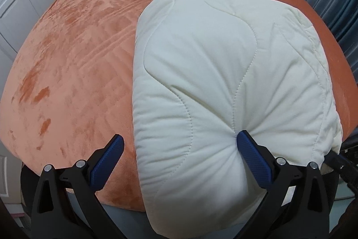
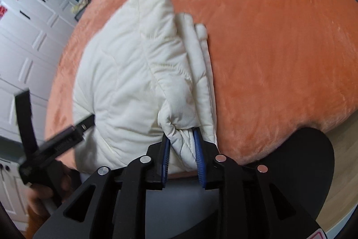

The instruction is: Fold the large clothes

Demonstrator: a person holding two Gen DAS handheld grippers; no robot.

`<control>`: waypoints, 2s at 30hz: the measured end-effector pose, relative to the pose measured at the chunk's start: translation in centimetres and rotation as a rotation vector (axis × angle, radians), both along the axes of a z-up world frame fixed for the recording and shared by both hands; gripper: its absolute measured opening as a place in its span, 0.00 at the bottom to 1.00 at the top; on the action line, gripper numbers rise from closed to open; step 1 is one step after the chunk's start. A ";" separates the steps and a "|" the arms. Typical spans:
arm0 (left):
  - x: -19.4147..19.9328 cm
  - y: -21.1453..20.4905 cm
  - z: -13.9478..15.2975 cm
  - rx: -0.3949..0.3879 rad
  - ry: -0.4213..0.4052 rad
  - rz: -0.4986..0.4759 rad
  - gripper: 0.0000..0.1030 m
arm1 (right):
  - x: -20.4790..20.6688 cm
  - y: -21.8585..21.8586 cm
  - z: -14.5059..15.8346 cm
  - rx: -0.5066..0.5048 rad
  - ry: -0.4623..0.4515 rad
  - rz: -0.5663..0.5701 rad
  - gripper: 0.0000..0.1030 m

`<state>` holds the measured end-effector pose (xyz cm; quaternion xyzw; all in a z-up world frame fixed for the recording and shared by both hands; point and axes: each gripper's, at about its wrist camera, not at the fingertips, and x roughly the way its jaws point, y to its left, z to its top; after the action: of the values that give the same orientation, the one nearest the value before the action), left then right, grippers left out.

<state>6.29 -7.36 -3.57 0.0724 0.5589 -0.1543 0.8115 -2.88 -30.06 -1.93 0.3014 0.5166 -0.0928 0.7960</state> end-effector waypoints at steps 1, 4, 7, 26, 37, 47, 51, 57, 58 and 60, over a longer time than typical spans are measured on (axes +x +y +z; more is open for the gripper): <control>0.2 0.0 0.0 -0.006 0.005 0.007 0.96 | 0.5 -0.3 0.0 0.007 0.004 -0.010 0.26; 0.4 -0.1 0.2 0.003 -0.003 0.012 0.96 | 1.6 -0.6 0.6 0.020 -0.019 -0.027 0.27; 0.3 -0.4 0.3 0.032 -0.027 -0.003 0.96 | 1.7 -0.9 1.3 0.042 -0.043 -0.045 0.29; -0.6 -0.1 0.6 0.052 -0.043 -0.033 0.96 | -1.9 0.4 5.1 -0.097 -0.022 0.022 0.27; -0.3 0.0 1.6 0.041 -0.035 -0.027 0.96 | 4.4 -2.0 0.8 -0.022 0.003 -0.016 0.58; 1.7 1.8 2.9 -0.070 0.020 0.027 0.95 | 2.8 -3.4 -4.6 0.116 0.034 -0.057 0.70; 3.9 3.9 1.5 -0.167 0.103 0.112 0.95 | 2.0 -3.7 -6.3 0.187 0.014 -0.076 0.73; 6.0 6.0 -2.3 -0.375 0.267 0.207 0.96 | 1.7 -4.4 -8.7 0.305 -0.011 -0.096 0.80; 6.2 6.0 -3.0 -0.418 0.293 0.217 0.96 | 1.6 -4.6 -9.2 0.332 -0.020 -0.102 0.80; 6.3 6.1 -4.4 -0.488 0.339 0.231 0.96 | 1.3 -4.9 -9.6 0.352 -0.035 -0.102 0.80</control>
<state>12.62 -1.22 -7.94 -0.2152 0.6373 -0.2004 0.7123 -1.59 -34.95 -11.49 0.4635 0.4950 -0.0356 0.7341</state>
